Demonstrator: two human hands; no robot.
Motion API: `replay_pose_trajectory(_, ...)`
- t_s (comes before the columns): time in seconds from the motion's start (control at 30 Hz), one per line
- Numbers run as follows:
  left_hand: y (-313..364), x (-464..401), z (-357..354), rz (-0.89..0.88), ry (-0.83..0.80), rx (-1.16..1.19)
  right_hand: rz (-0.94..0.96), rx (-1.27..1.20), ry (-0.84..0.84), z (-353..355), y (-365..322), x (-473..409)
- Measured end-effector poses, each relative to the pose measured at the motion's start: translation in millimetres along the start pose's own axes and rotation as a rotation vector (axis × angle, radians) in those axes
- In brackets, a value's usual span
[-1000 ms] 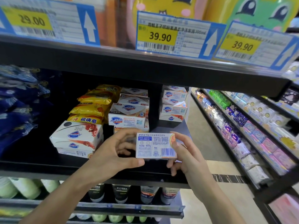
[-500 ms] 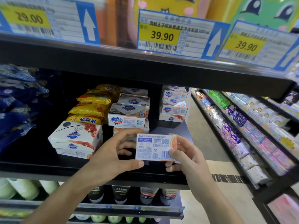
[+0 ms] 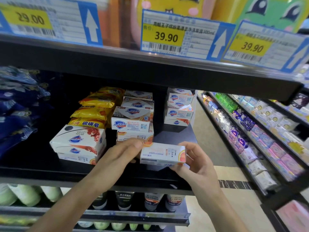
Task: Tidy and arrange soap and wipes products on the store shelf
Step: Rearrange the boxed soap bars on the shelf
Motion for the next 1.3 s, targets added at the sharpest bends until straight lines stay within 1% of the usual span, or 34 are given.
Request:
replay_pose_trajectory(0.07, 11.7, -5.2, -5.4, -0.042, 0.044, -0.111, 0.010, 0.007, 0.000, -1.0, -2.1, 0.5)
replay_pose_trajectory(0.2, 9.0, 2.9, -5.2, -0.067, 0.024, -0.148, 0.023, 0.035, 0.005, -2.5, -2.4, 1.3)
replay_pose_trajectory(0.37, 13.4, 4.3, -5.5, -0.056, 0.006, -0.027, 0.017, 0.038, 0.001, -2.8, -3.6, 1.9)
replay_pose_trajectory(0.43, 14.7, 4.3, -3.6, -0.059, 0.024, 0.016, 0.017, 0.030, -0.009, -3.9, -4.9, 2.0)
replay_pose_trajectory(0.57, 15.4, 3.8, -2.7, -0.059, 0.025, 0.043, -0.012, 0.002, -0.015, -3.6, -1.3, 1.3)
replay_pose_trajectory(0.63, 16.3, 3.7, -1.8, -0.085, 0.016, 0.072, -0.046, -0.019, -0.050, -2.6, 1.4, 1.3)
replay_pose_trajectory(0.7, 17.4, 4.1, 0.8, -0.111, 0.020, 0.088, -0.069, -0.026, -0.123, -2.5, 2.0, 2.2)
replay_pose_trajectory(0.8, 16.9, 3.5, 3.7, -0.152, 0.015, 0.067, -0.075, -0.001, -0.195, -5.2, 1.8, 2.8)
replay_pose_trajectory(0.93, 13.4, 1.0, 3.4, -0.161, -0.010, -0.002, -0.065, 0.043, -0.122, -5.5, 2.5, 3.3)
replay_pose_trajectory(1.07, 10.4, -1.0, 5.1, -0.155, -0.001, -0.045, -0.061, 0.161, -0.079, -7.9, 2.9, 4.2)
replay_pose_trajectory(1.17, 10.1, -1.3, 6.4, -0.164, 0.012, -0.033, -0.006, 0.207, -0.050, -7.8, 0.0, 4.3)
replay_pose_trajectory(1.3, 9.4, -1.3, 7.8, -0.168, 0.044, -0.010, 0.065, 0.255, 0.050, 2.4, -9.2, 2.4)
Point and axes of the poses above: each hand's wrist, its own x-axis away from the middle knuckle, its own z-axis out of the back of the hand, y = z × x, the point moved 5 cm from there along -x, towards the middle knuckle, and after that the axes turned 9 degrees about x, right-handed, at the moved point
